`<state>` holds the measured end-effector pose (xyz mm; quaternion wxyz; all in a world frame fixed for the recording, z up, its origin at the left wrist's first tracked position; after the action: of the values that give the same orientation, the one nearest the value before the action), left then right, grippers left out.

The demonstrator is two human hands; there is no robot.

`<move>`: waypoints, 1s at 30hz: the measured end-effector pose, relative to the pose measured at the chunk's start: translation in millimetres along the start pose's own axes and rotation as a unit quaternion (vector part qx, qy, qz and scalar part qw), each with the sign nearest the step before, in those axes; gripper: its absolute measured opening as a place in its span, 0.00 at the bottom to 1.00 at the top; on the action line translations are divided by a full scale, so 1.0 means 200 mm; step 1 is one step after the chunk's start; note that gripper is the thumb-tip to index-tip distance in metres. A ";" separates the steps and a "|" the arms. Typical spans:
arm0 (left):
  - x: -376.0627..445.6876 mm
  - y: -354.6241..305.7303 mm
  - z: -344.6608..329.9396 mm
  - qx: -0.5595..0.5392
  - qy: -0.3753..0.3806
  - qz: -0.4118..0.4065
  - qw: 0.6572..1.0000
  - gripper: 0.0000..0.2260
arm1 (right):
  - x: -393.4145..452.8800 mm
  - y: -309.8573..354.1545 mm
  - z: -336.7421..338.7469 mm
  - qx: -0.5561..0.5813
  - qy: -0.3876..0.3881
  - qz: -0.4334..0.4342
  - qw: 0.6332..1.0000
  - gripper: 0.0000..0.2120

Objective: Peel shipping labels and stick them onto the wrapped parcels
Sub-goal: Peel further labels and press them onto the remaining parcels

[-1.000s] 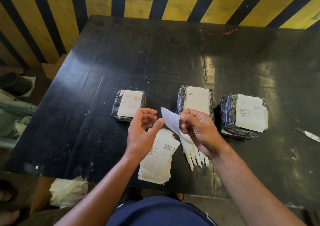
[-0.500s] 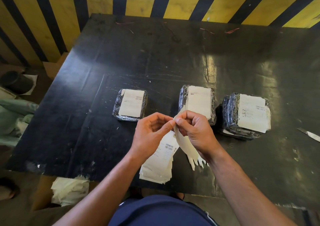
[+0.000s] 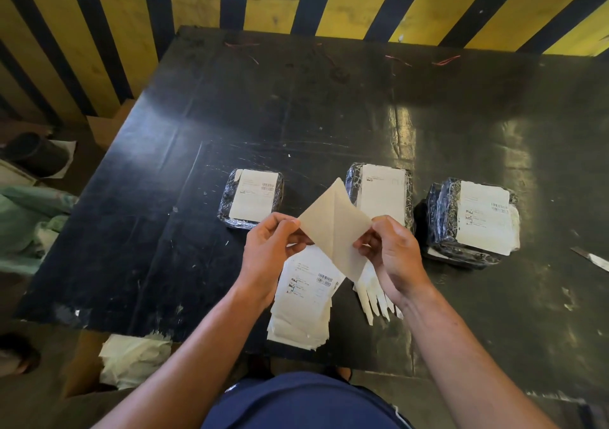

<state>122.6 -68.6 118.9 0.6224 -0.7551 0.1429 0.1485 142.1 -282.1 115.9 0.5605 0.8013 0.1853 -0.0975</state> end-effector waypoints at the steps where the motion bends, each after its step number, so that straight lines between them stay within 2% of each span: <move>1: 0.00 0.00 0.01 -0.008 -0.005 0.003 1.000 0.05 | 0.00 -0.01 0.02 0.020 -0.004 -0.005 1.000 0.14; 6: 0.01 0.04 0.07 -0.050 -0.017 0.017 0.998 0.06 | 0.01 -0.06 0.09 0.104 -0.024 -0.020 0.994 0.13; 13: 0.03 0.05 0.13 -0.129 -0.042 0.017 0.991 0.05 | 0.01 -0.07 0.21 0.166 -0.066 -0.028 0.984 0.08; 23: 0.06 0.01 0.26 -0.189 -0.114 -0.006 0.975 0.07 | -0.03 -0.13 0.48 0.253 -0.149 -0.037 0.955 0.06; 27: 0.06 -0.02 0.37 -0.200 -0.158 -0.010 0.967 0.06 | -0.06 -0.05 0.62 0.237 -0.177 0.010 0.955 0.09; 30: 0.05 -0.03 0.43 -0.159 -0.160 -0.011 0.974 0.07 | -0.09 0.03 0.69 0.137 -0.187 0.041 0.972 0.11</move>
<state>130.9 16.1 105.0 0.5109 -0.8124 0.0074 0.2810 134.2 -417.0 78.8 0.4739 0.8449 0.0291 -0.2464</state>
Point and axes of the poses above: each hand's wrist, its own x-axis towards the middle knuckle, its own z-axis out of the back of the hand, y = z × x, the point moved 8 cm from there along x, towards the middle knuckle, and after that the axes turned 14 degrees about y, right-handed, at the moved point
